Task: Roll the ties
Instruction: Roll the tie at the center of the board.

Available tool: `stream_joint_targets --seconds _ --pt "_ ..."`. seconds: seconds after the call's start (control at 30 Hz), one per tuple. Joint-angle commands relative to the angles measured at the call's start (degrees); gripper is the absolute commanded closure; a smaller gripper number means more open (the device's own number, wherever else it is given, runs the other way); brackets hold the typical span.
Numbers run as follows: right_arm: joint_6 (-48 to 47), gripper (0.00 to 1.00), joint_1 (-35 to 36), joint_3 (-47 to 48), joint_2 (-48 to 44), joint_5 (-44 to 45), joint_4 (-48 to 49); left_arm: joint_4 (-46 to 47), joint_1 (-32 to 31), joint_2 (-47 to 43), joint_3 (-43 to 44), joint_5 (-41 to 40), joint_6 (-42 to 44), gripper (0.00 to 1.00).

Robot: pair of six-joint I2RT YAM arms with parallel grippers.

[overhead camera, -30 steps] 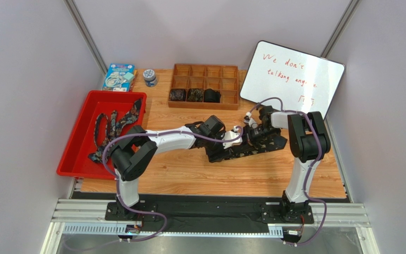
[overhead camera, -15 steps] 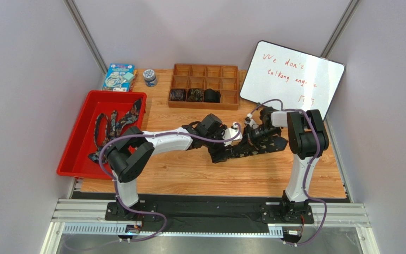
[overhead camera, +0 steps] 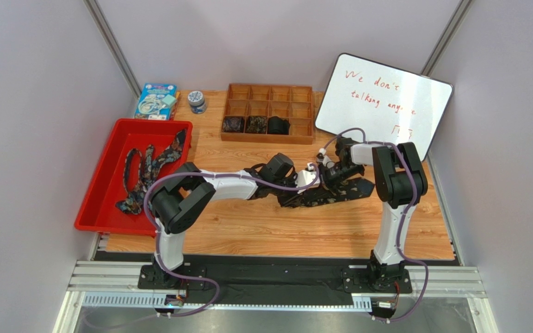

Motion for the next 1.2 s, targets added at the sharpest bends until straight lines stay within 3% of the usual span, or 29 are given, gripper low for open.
stream_joint_targets --seconds 0.0,0.1,0.23,0.5,0.67,0.73,0.8,0.83,0.87,0.9,1.17 --pt "-3.23 0.8 0.48 -1.33 -1.9 10.93 2.2 -9.36 0.07 -0.56 2.32 -1.99 4.86 0.79" --pt "-4.99 0.67 -0.31 -0.02 -7.18 9.34 -1.75 -13.67 -0.01 -1.45 2.24 -4.1 7.41 0.82" --pt "-4.56 0.64 -0.49 0.51 -11.84 5.47 -4.57 -16.68 0.07 -1.53 2.76 -5.6 8.65 0.82" --pt "4.05 0.63 4.08 -0.28 -10.54 1.95 3.59 -18.09 -0.1 -0.83 4.08 -5.6 9.7 0.74" --pt "8.18 0.57 6.54 -0.8 -7.11 1.95 10.01 -18.35 -0.1 -0.74 4.26 -5.43 9.79 0.72" --pt "8.19 0.59 7.24 -0.28 -5.7 2.74 10.46 -18.53 -0.1 -0.74 4.35 -5.17 9.7 0.71" --pt "7.57 0.68 7.69 -0.19 -5.17 5.01 9.93 -18.44 -0.01 -0.83 4.08 -5.08 9.44 0.69" --pt "7.22 0.76 7.69 -0.1 -4.91 5.98 8.97 -18.53 -0.01 -0.83 4.08 -4.99 9.44 0.69" --pt "6.26 0.94 7.51 0.07 -4.38 6.86 8.18 -18.7 -0.1 -0.92 3.91 -4.9 9.27 0.68" --pt "5.99 1.0 7.42 0.42 -4.12 8.44 7.39 -18.79 -0.1 -0.83 3.91 -4.99 9.18 0.67" --pt "3.44 1.0 2.86 -0.89 -4.38 11.09 4.31 -18.27 1.65 -5.75 0.66 -3.5 9.27 0.42"
